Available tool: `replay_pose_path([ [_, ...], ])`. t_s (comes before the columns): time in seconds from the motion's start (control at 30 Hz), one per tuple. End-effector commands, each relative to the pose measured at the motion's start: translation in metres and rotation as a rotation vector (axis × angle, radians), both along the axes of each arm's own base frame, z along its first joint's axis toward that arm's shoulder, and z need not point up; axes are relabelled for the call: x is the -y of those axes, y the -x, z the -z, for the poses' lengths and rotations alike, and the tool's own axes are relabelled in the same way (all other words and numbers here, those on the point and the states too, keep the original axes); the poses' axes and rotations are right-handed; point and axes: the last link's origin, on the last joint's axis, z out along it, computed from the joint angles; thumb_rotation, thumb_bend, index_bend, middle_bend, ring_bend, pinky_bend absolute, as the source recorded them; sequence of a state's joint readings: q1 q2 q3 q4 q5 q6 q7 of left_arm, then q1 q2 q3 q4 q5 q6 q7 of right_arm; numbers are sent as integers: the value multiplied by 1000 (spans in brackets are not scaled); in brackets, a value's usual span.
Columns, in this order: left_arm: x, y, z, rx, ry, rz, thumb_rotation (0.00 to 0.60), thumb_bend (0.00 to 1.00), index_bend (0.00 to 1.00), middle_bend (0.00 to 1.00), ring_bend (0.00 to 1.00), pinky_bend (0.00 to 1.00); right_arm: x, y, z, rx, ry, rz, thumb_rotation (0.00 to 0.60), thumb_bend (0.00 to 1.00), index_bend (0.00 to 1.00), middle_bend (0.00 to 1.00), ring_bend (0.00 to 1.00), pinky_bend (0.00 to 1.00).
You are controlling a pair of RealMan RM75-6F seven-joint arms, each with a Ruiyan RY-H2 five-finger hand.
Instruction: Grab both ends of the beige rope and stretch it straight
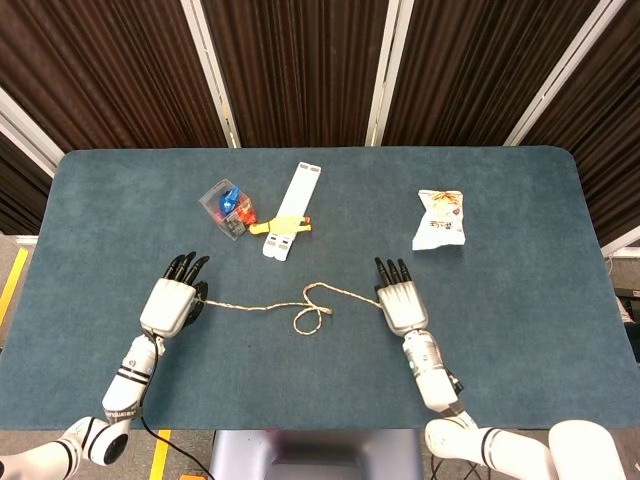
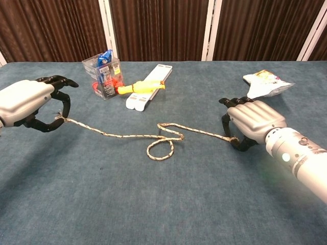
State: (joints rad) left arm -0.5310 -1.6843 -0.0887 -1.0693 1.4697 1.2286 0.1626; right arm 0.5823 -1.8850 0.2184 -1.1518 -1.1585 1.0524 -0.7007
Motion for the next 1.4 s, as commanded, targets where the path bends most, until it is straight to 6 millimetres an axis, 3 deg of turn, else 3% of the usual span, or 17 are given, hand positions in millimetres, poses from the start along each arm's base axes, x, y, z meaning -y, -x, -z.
replay_pose_path([
  [0.03, 0, 0, 0, 0, 0, 1, 600, 443, 672, 99, 0, 127, 0, -1, 2, -4, -3, 2, 600, 415, 648, 71, 0, 0],
  [0.5, -1, 3, -2, -4, -2, -4, 600, 441, 673, 98, 0, 127, 3, 1, 4, -22, -2, 28, 600, 472, 768, 156, 0, 0],
  [0.77, -1, 2, -6, -9, -15, 1, 600, 442, 673, 97, 0, 127, 4, -1, -7, 2, 20, 24, 600, 677, 893, 233, 0, 0],
  [1.03, -1, 3, -7, -17, -21, 0, 600, 444, 673, 98, 0, 127, 7, 1, -16, -2, 29, 33, 600, 726, 906, 242, 0, 0],
  [1.17, -3, 6, -12, -23, -37, -5, 600, 444, 673, 98, 0, 127, 10, 6, -26, -13, 53, 34, 600, 728, 913, 247, 0, 0],
  [1.4, -4, 20, -29, -38, -76, -24, 600, 446, 672, 98, 0, 131, 18, 22, -61, 9, 114, 65, 600, 728, 915, 248, 0, 0],
])
